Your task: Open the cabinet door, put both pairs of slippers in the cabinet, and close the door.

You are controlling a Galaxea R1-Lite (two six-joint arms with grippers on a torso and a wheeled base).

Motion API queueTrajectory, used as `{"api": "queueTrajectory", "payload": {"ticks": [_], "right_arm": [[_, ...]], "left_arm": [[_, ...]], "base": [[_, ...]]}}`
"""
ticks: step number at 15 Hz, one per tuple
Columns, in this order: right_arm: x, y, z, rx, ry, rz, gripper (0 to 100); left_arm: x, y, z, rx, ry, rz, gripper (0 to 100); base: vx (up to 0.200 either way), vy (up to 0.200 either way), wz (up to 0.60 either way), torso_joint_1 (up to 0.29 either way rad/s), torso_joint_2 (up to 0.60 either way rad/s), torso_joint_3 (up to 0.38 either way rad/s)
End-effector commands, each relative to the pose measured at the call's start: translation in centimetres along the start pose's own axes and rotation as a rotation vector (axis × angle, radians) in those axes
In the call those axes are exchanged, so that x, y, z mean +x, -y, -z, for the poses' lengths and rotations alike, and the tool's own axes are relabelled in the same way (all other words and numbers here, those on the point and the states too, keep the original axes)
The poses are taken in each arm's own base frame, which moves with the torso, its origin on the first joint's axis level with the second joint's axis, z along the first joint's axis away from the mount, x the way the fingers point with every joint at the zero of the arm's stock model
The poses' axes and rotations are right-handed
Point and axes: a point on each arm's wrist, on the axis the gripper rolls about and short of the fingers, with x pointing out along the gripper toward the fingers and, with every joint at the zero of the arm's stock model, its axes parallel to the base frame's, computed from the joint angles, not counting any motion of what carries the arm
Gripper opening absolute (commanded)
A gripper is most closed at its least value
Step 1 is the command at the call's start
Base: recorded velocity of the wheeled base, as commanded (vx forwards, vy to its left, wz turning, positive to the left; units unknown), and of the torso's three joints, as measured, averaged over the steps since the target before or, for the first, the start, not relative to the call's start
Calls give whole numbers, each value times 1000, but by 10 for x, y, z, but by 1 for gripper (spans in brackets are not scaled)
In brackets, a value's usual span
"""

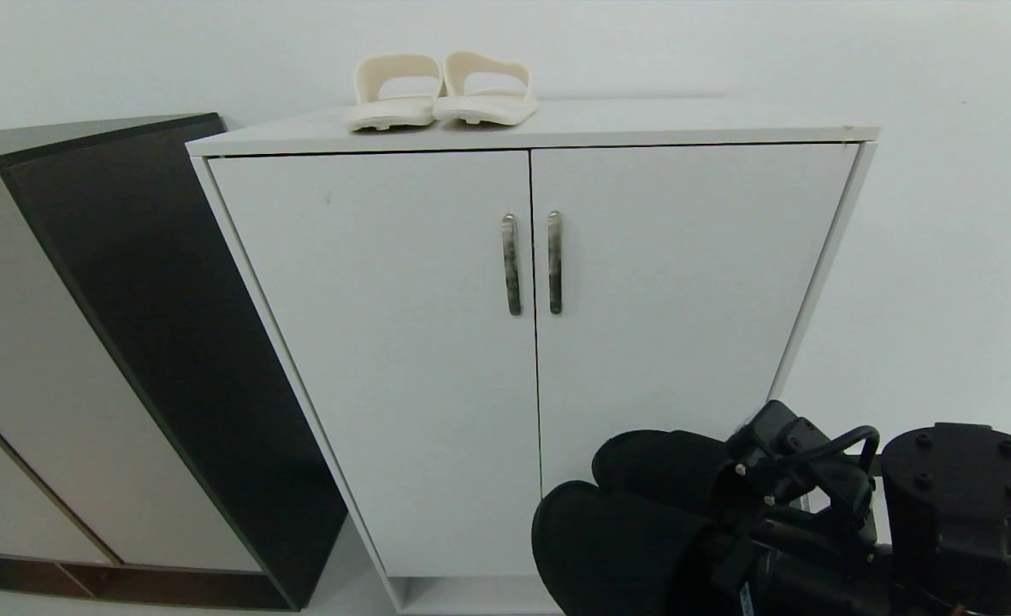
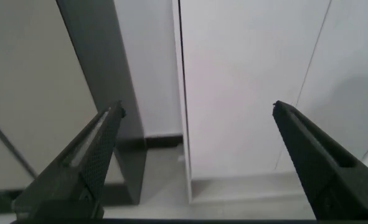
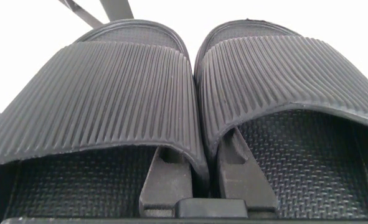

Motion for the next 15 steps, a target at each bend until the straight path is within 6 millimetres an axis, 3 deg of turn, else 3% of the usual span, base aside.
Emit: {"api": "queueTrajectory", "payload": {"ticks": [1, 5, 8, 10, 12, 15], "right_arm": [[2, 0, 1, -1, -7, 2, 0], [1, 0, 2, -3, -10, 2, 0], [1, -4, 3, -10, -11, -12, 0], [0, -4, 5, -28, -15, -13, 0], [0, -5, 5, -30, 0, -22, 0], [1, -5, 6, -29, -7, -23, 0]], "left_arm": [[20, 0, -50, -51, -69, 108, 100], [93, 5, -71, -75, -206, 336, 100], [151, 20, -80, -65, -181, 457, 100], [173, 46, -88, -52, -159, 476, 100], [184, 70, -99, -44, -138, 531, 100], [204, 94, -110, -39, -133, 567, 100]], "base": [[0, 0, 0, 0, 0, 0], [0, 0, 0, 0, 0, 0], [0, 0, 0, 0, 0, 0], [0, 0, 0, 0, 0, 0], [0, 0, 0, 0, 0, 0], [0, 0, 0, 0, 0, 0]]}}
